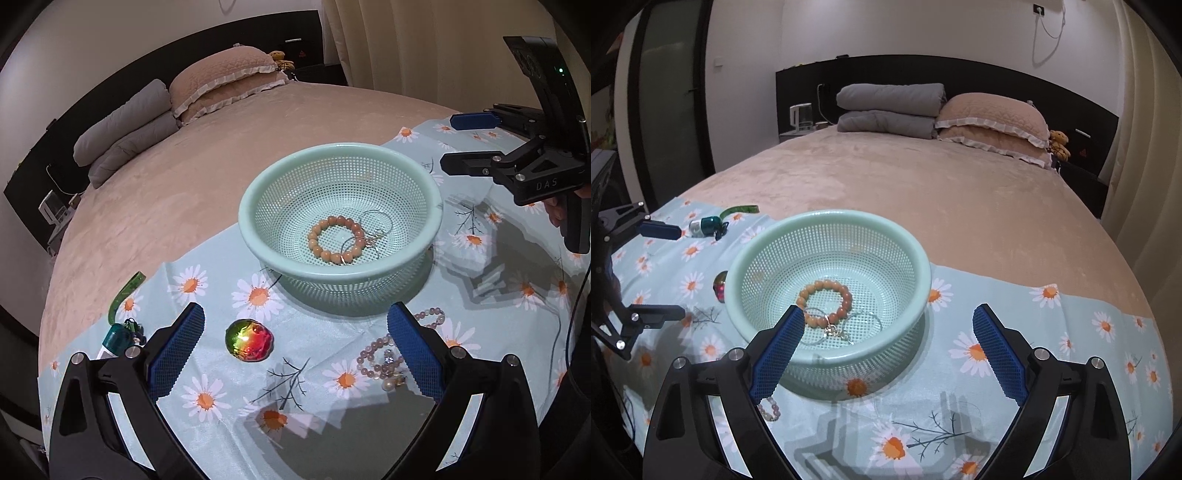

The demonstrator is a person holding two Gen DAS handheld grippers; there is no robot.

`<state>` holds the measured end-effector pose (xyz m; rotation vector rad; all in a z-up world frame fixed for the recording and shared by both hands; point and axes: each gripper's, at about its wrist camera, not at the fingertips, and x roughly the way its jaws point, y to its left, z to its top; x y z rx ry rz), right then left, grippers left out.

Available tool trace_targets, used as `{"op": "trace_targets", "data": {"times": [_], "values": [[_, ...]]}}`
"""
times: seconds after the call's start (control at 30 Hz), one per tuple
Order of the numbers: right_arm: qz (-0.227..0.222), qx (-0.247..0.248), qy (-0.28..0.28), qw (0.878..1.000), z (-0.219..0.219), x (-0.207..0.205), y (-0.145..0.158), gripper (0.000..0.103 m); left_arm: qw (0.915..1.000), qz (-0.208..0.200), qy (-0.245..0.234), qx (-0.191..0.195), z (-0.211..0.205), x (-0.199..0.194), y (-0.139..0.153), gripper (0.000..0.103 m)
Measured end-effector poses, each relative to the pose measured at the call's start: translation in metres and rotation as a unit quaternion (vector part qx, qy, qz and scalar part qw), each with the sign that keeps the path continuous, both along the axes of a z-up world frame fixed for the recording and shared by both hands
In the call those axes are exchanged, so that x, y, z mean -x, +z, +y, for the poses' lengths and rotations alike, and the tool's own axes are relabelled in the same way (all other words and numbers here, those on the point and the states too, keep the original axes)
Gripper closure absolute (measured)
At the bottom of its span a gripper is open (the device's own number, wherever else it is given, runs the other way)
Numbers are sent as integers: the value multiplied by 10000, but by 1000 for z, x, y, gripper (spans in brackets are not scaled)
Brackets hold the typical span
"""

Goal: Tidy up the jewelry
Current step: 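Move both tools back over the pink bead necklace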

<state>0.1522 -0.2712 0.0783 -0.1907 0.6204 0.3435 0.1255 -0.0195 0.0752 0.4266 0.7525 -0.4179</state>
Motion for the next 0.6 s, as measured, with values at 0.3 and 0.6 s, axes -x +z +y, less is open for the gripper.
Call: {"op": "trace_targets", "data": {"times": [0.3,0.6], "values": [[191,205,311,9991,4,18,-11,14,9985,512,-188,45,-3,19,-35,6],[685,336,1274,9889,15,42,-32,13,9943,940,-511,-20,-17,36,-64,6]]}}
